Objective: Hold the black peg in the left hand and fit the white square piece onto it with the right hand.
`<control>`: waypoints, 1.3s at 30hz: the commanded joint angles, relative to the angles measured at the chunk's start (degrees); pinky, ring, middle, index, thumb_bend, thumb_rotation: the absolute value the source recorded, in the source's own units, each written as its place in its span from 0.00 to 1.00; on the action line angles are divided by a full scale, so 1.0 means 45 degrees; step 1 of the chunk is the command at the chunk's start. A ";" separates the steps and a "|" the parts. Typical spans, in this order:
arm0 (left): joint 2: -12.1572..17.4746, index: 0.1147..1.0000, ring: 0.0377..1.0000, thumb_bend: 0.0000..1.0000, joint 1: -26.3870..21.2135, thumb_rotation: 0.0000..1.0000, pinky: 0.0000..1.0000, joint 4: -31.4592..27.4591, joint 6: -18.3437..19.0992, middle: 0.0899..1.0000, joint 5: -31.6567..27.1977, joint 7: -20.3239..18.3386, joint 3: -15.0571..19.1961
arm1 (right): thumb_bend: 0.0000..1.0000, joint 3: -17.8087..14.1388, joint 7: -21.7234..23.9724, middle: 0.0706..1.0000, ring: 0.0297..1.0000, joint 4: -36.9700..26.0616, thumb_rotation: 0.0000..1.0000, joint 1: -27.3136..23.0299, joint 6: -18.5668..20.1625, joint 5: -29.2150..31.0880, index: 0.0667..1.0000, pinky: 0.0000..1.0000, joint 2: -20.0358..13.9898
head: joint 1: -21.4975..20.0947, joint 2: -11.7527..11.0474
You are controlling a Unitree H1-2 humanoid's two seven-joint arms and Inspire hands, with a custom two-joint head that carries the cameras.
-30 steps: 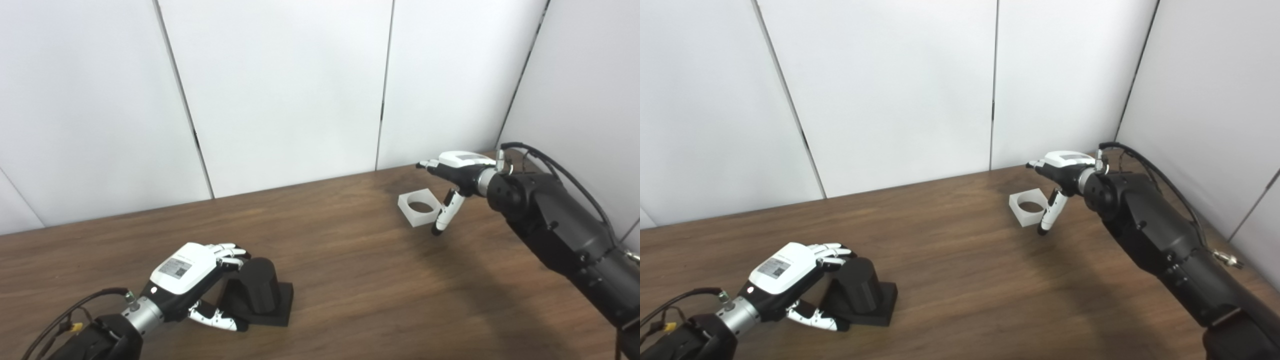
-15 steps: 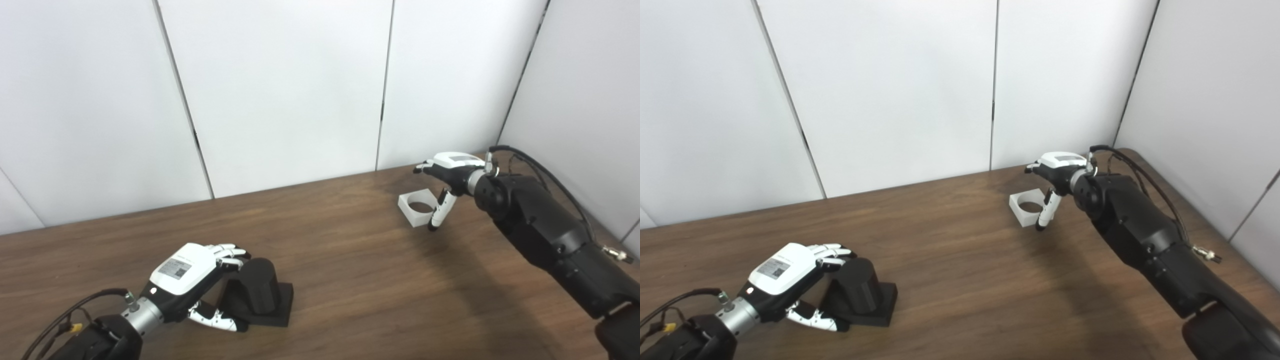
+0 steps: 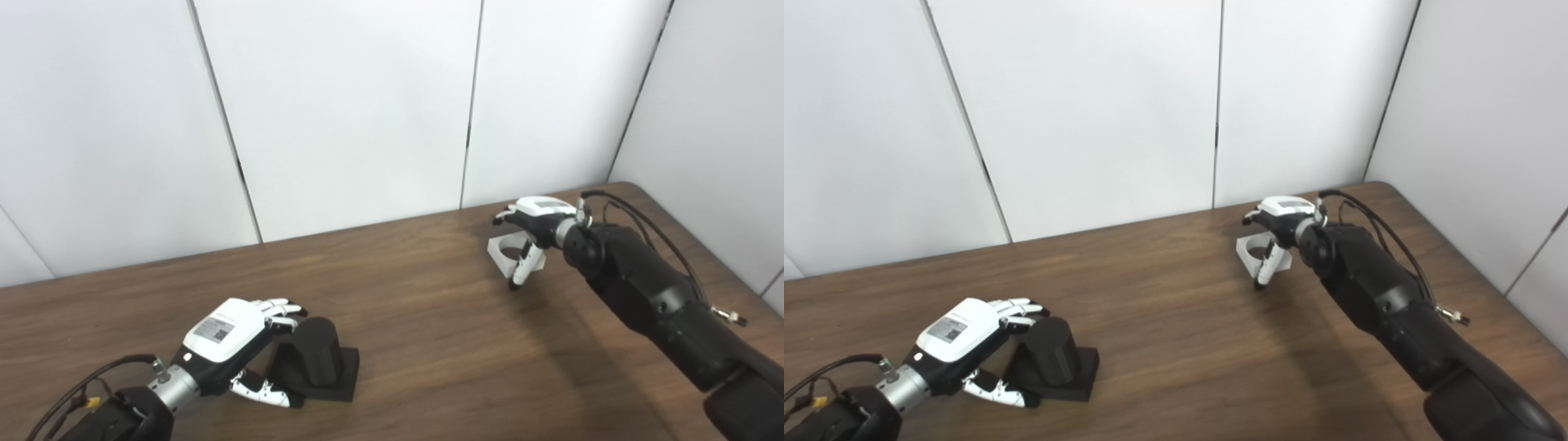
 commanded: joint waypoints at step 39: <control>0.0899 0.42 0.87 0.52 0.0781 0.07 0.80 0.0046 -0.0538 0.84 0.0502 -0.1651 -0.0312 | 0.85 0.0932 0.0623 0.95 0.97 0.0552 0.19 -0.0856 0.0584 -0.0591 0.74 1.00 -0.0920 | -0.0356 0.0444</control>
